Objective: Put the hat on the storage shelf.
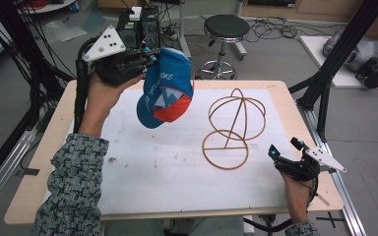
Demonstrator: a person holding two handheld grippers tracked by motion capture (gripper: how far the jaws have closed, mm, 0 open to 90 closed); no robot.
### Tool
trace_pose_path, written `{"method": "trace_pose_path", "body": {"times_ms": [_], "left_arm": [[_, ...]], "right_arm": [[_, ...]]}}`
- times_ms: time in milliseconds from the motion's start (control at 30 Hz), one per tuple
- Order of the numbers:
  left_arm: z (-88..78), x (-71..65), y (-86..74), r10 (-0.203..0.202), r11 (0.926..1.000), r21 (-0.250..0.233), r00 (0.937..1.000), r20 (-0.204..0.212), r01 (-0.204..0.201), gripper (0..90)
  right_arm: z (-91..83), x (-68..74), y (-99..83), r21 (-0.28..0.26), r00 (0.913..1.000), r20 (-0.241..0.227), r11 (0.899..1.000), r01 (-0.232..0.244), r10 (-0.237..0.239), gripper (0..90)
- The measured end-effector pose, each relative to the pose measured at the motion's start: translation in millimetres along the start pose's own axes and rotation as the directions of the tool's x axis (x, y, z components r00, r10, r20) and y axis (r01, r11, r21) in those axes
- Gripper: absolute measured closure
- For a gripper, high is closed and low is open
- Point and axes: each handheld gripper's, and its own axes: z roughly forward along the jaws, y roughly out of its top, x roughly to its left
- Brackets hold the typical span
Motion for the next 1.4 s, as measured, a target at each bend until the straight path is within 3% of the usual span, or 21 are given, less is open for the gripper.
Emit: {"method": "trace_pose_path", "body": {"times_ms": [167, 333, 767, 1167, 1400], "left_arm": [[11.3, -3.9, 5.2, 0.001, 0.9999, -0.016, 0.9988, 0.048, -0.001, 88.5], [22.8, -8.5, 10.5, -0.009, 0.9995, -0.03, 0.997, 0.077, 0.011, 88.5], [61.3, -29.1, 26.1, 0.011, 0.9994, -0.033, 0.9895, 0.144, -0.007, 88.5], [101.5, -50.5, 29.5, 0.018, 0.9998, -0.013, 0.9781, 0.207, -0.015, 88.5], [122.5, -65.3, 28.4, 0.03, 0.9995, 0.006, 0.9677, 0.25, -0.032, 88.5]], "right_arm": [[-0.8, -0.5, -0.6, 0.0, 1.0, -0.007, 1.0, -0.001, 0.001, 6.7], [-0.5, 0.0, -0.9, 0.008, 0.9999, -0.011, 1.0, 0.003, -0.003, 6.7], [-1.9, 0.9, -0.3, 0.004, 0.9998, -0.019, 1.0, 0.001, -0.001, 6.7], [-9.0, -2.7, 0.0, -0.007, 0.9999, -0.007, 1.0, -0.008, 0.008, 6.7], [-11.1, -5.4, -0.2, -0.012, 0.9998, -0.002, 1.0, -0.017, 0.017, 6.7]]}}
